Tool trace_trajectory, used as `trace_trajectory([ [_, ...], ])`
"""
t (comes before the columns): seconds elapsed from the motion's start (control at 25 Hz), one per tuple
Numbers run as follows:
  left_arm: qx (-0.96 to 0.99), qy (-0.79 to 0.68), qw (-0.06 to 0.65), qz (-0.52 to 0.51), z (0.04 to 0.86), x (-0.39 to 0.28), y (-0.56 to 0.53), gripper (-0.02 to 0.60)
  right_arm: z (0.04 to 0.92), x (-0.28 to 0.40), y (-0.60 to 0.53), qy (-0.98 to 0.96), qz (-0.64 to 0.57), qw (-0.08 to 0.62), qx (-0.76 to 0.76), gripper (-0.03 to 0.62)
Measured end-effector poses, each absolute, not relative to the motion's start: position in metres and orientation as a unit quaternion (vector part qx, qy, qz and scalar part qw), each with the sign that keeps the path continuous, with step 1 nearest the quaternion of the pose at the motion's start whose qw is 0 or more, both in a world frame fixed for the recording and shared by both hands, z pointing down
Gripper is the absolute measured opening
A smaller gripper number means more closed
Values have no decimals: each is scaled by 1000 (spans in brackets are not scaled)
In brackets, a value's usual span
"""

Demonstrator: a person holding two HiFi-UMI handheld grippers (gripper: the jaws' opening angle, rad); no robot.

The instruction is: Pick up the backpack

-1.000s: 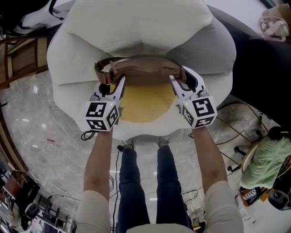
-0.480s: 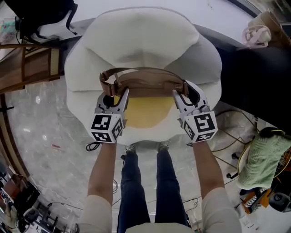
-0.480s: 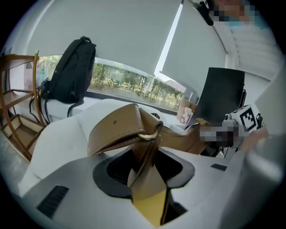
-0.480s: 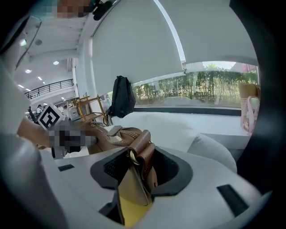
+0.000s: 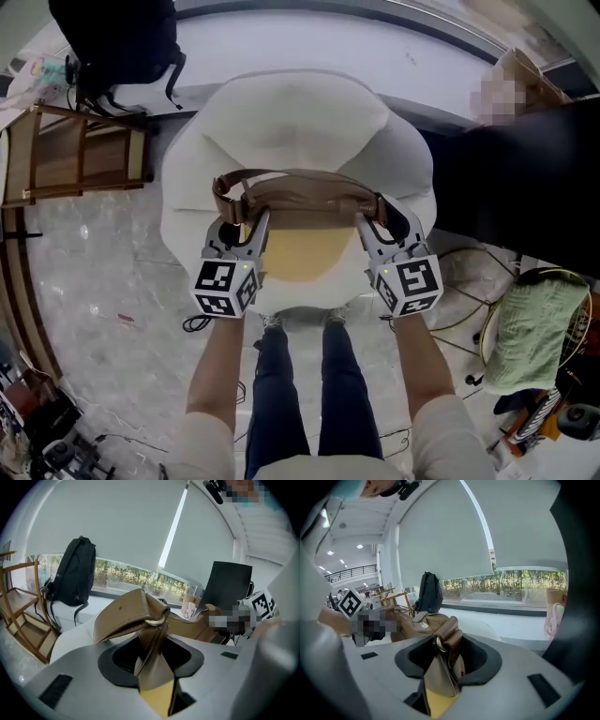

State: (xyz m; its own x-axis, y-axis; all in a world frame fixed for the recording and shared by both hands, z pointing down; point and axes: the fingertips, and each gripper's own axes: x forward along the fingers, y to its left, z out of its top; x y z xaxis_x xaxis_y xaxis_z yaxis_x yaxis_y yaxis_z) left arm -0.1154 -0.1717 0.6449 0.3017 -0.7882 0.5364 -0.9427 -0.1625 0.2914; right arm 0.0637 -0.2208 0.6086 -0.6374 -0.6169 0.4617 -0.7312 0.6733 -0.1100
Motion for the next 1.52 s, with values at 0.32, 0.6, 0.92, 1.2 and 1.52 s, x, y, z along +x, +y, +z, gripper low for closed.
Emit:
trace_trajectory([
  [0.32, 749, -583, 289, 125, 588, -113, -161, 164, 549, 66, -209, -896, 130, 188, 380, 176],
  [0.6, 747, -589, 283, 120, 531, -116, -156, 164, 490, 63, -203, -899, 123, 182, 379, 176],
  [0.92, 752, -593, 266, 108, 460, -112, -154, 160, 416, 66, -198, -902, 105, 170, 383, 176],
  [1.2, 755, -597, 250, 107, 402, -112, -152, 160, 359, 67, -194, -903, 97, 155, 389, 176],
  [1.52, 757, -604, 229, 100, 351, -113, -146, 158, 307, 68, -184, -903, 84, 141, 396, 176],
])
